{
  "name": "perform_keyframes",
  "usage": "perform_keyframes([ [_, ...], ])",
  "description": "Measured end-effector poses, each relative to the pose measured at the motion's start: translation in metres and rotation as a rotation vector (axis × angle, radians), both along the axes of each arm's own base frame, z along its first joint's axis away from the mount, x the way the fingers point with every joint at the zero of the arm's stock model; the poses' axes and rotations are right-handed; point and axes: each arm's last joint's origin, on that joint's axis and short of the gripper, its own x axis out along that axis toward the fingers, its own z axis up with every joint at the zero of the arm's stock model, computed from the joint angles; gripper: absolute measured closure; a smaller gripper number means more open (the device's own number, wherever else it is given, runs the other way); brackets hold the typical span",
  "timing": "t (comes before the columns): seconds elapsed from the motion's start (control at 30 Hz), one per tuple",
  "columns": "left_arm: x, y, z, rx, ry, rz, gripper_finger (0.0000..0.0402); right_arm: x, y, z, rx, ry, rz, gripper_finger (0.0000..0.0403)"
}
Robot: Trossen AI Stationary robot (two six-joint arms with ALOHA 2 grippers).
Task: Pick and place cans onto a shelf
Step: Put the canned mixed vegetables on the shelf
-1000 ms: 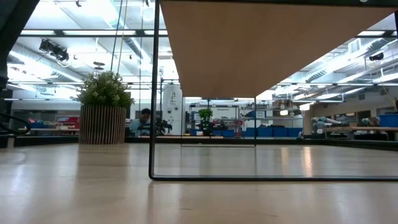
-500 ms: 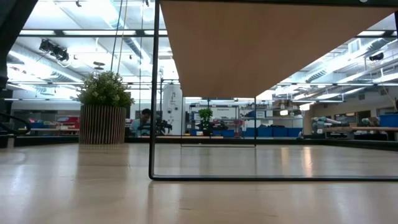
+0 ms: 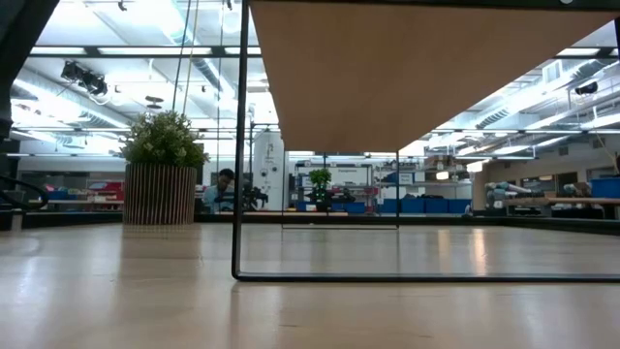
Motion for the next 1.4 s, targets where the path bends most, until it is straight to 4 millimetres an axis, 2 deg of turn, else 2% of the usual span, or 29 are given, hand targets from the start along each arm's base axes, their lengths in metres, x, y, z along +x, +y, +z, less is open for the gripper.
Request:
perform_keyframes([
  [0.23, -0.001, 0.001, -0.001, 0.000, 0.015, -0.001, 0.0088, 0.000, 0.000, 0.000, 0.000, -0.002, 0.000, 0.0039],
  [0.53, -0.006, 0.012, -0.003, -0.018, 0.053, 0.024, 0.0084, 0.003, 0.000, 0.002, -0.001, -0.031, 0.002, 0.0039],
  [0.6, -0.007, 0.013, -0.004, -0.031, 0.065, 0.027, 0.0071, 0.003, 0.000, 0.002, -0.005, -0.028, 0.005, 0.0039],
  [0.7, -0.007, 0.015, -0.004, -0.053, 0.061, 0.036, 0.0025, 0.003, 0.000, 0.002, -0.007, -0.027, 0.007, 0.0039],
  [0.77, -0.006, 0.015, -0.003, -0.053, 0.049, 0.027, 0.0009, 0.003, 0.000, 0.002, -0.006, -0.028, 0.006, 0.0039],
  [0.97, -0.004, 0.009, -0.002, -0.028, 0.035, -0.029, 0.0019, 0.003, 0.000, 0.002, -0.001, -0.030, 0.001, 0.0039],
  [1.13, -0.002, 0.008, 0.015, -0.014, -0.042, -0.034, 0.0017, 0.003, 0.000, 0.002, 0.000, -0.029, 0.000, 0.0039],
  [1.4, -0.006, 0.017, 0.047, 0.027, -0.131, 0.011, 0.0017, 0.002, 0.000, 0.002, -0.003, -0.027, -0.003, 0.0039],
])
